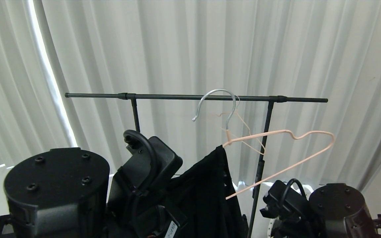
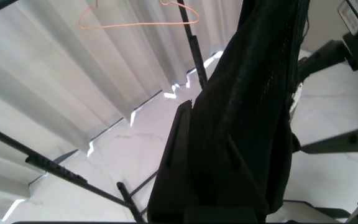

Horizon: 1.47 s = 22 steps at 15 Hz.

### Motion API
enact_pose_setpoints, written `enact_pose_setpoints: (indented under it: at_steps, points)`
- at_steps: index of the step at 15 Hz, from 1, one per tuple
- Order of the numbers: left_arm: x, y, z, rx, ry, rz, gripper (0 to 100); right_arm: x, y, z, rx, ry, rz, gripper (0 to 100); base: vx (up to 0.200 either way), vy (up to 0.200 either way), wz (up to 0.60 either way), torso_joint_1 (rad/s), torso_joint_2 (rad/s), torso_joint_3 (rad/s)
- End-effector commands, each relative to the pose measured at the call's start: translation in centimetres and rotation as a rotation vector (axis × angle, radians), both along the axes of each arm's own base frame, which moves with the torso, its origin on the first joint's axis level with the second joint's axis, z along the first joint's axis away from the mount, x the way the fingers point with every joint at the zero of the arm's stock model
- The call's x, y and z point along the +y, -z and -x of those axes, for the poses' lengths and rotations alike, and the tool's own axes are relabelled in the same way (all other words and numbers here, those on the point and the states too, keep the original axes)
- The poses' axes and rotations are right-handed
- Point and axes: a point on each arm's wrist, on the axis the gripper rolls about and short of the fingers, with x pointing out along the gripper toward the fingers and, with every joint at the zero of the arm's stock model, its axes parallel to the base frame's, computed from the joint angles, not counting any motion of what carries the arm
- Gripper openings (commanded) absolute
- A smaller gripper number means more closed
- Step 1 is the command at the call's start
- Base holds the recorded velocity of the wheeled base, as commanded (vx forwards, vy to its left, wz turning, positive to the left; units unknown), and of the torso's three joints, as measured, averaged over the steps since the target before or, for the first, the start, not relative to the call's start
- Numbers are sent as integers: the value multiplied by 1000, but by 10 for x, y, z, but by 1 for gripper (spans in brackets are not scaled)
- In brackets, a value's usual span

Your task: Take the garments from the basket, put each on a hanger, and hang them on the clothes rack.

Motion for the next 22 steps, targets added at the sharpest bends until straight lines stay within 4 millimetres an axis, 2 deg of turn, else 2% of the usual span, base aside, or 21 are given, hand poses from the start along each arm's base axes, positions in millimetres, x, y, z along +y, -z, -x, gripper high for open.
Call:
enact_pose_setpoints:
  at_steps: [1, 9, 14, 18, 20, 22]
  points:
    - [0, 0, 0, 1, 1, -2, 0, 3, 1, -5, -13, 15, -18, 100, 0, 0, 0, 0, 0, 0]
    - [-6, 2, 7, 6, 37, -5, 0, 7, 18, -14, -49, 124, 72, 100, 0, 0, 0, 0, 0, 0]
    - [6, 17, 1, 12, -87, -72, 0, -11, 24, -20, -87, 258, 147, 100, 0, 0, 0, 0, 0, 0]
    - [7, 21, -2, 10, -126, -91, 0, -22, 25, -14, -101, 262, 172, 100, 0, 0, 0, 0, 0, 0]
    - [3, 18, 2, 1, -107, -76, 0, -20, 21, -13, -109, 249, 157, 100, 0, 0, 0, 0, 0, 0]
    - [-4, 14, 1, -29, -97, -28, 0, -12, 18, -2, -114, 180, 135, 100, 0, 0, 0, 0, 0, 0]
